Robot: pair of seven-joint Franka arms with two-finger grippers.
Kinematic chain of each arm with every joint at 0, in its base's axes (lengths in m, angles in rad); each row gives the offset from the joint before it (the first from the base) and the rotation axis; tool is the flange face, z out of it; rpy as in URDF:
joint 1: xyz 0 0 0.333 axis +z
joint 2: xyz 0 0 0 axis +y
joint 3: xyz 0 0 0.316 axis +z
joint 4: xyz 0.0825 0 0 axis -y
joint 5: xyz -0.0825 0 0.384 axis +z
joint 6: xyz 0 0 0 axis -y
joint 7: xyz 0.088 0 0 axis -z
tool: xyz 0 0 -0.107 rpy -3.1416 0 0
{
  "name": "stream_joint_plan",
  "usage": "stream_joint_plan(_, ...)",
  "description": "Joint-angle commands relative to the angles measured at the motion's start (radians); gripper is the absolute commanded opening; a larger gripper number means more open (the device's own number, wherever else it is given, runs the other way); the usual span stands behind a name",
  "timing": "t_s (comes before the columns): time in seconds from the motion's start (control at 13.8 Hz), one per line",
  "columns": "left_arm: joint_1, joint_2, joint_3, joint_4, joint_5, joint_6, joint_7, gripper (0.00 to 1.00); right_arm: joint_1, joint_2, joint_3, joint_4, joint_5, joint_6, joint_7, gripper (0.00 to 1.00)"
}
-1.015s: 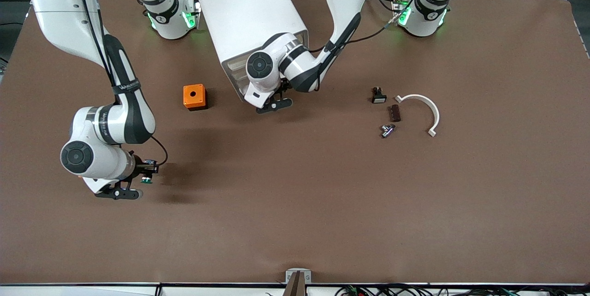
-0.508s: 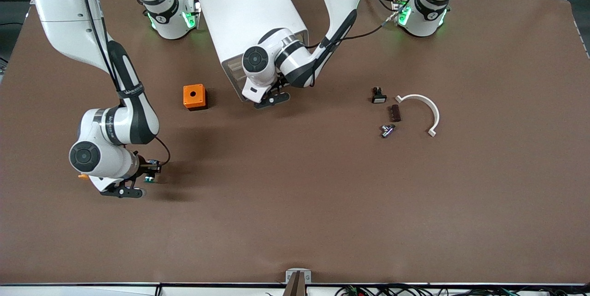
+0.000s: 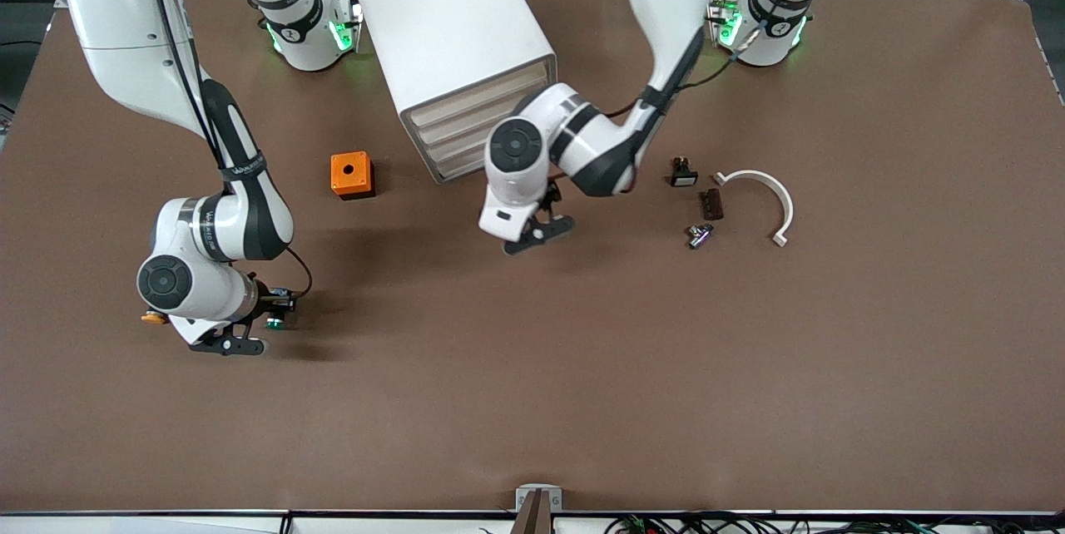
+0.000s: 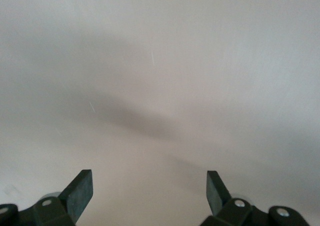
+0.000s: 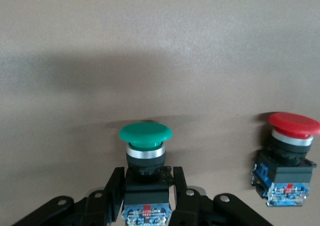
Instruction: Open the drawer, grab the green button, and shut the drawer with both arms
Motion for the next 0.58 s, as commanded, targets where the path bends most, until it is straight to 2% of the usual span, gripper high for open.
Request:
stream_joint_plan(0.0,0.047,-0.137,-0.004,-0.03,0.056,-0.052,-0.009,1.0,-0.019,0.004,0.013,-0.002,-0.02,0.016,0.006,0.24)
stream_joint_plan(0.15,0.126,-0.198,-0.005,-0.032,0.088,-0.066,0.01,1.0,-0.019,0.004,0.013,-0.002,-0.02,0.013,0.006,0.27)
stream_joint_plan(0.29,0.188,-0.278,-0.007,-0.028,0.154,-0.121,0.083,1.0,-0.019,0.004,0.013,-0.002,-0.02,0.013,0.006,0.41)
stream_joint_plan(0.36,0.225,-0.318,-0.007,-0.03,0.167,-0.129,0.127,1.0,-0.019,0.004,0.013,-0.002,-0.02,0.012,0.006,0.76)
stream_joint_plan(0.44,0.258,-0.344,-0.007,-0.032,0.168,-0.153,0.17,1.0,-0.019,0.004,0.013,-0.002,-0.019,0.01,0.006,1.0)
stream_joint_plan(0.51,0.284,-0.363,-0.008,-0.033,0.168,-0.191,0.224,1.0,-0.017,-0.001,0.013,-0.001,-0.019,0.004,0.007,1.0)
